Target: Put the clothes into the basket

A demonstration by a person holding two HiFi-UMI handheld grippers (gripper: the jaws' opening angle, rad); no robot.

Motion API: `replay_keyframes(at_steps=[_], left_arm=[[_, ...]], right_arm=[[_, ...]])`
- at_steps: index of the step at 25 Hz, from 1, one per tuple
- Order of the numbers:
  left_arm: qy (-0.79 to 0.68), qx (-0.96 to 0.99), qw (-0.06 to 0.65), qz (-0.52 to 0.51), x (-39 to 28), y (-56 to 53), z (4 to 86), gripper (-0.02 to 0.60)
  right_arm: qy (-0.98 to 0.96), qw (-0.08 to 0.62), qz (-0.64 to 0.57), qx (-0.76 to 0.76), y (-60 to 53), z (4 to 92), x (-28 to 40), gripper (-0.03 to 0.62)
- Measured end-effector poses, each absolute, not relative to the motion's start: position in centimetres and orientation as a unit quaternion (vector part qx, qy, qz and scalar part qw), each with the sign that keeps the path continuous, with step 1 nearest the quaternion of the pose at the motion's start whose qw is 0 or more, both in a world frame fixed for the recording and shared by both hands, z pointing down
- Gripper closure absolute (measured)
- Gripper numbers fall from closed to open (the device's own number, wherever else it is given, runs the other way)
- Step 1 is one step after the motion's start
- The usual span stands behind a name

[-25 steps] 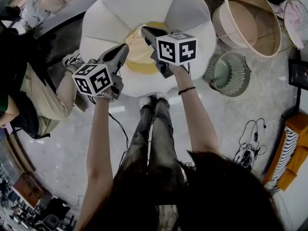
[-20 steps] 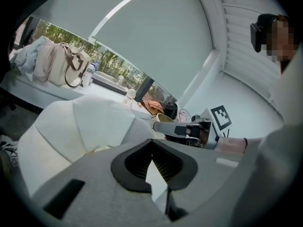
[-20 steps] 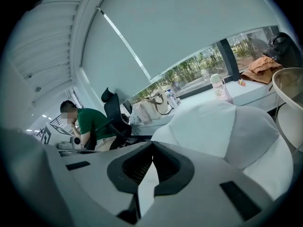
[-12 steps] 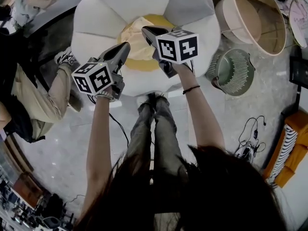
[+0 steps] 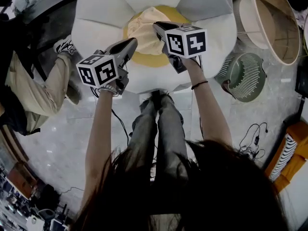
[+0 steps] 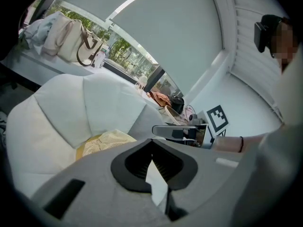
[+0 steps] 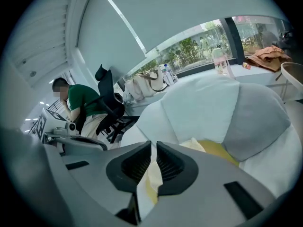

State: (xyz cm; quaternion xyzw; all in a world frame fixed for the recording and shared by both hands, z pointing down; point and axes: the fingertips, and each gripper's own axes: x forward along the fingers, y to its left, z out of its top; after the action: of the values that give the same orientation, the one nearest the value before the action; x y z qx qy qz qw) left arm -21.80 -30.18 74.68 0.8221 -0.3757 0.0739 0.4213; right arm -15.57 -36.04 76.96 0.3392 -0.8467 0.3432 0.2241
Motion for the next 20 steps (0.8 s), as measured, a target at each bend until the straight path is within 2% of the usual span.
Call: replay_keyframes(at_steps=[7, 8, 10, 20], left_arm=[[-0.382, 0.817, 0.426, 0.069, -21.8, -30.8, 77.3, 0.571], [-0.383, 0.817, 0.427, 0.068, -21.8, -30.9, 77.7, 0.571], [-0.384, 0.815, 0.428, 0.067, -21.7, -31.2, 78.5, 0.571], [-0.388, 0.809, 0.437, 0.063, -21.1, -32.5, 82.6, 0.571]], right_arm=[[-0.842, 0.249, 0.352, 0.323, -36.2, 80.9, -15.6, 0.578], [-0.842, 0.249, 0.357, 0.318, -36.3, 81.3, -15.7, 0.567], [-0.840, 0.251, 0.368, 0.310, -36.5, 82.2, -15.8, 0.495], [-0.835, 0.293, 0.349, 0.309, -37.9, 87.0, -14.7, 0.399]])
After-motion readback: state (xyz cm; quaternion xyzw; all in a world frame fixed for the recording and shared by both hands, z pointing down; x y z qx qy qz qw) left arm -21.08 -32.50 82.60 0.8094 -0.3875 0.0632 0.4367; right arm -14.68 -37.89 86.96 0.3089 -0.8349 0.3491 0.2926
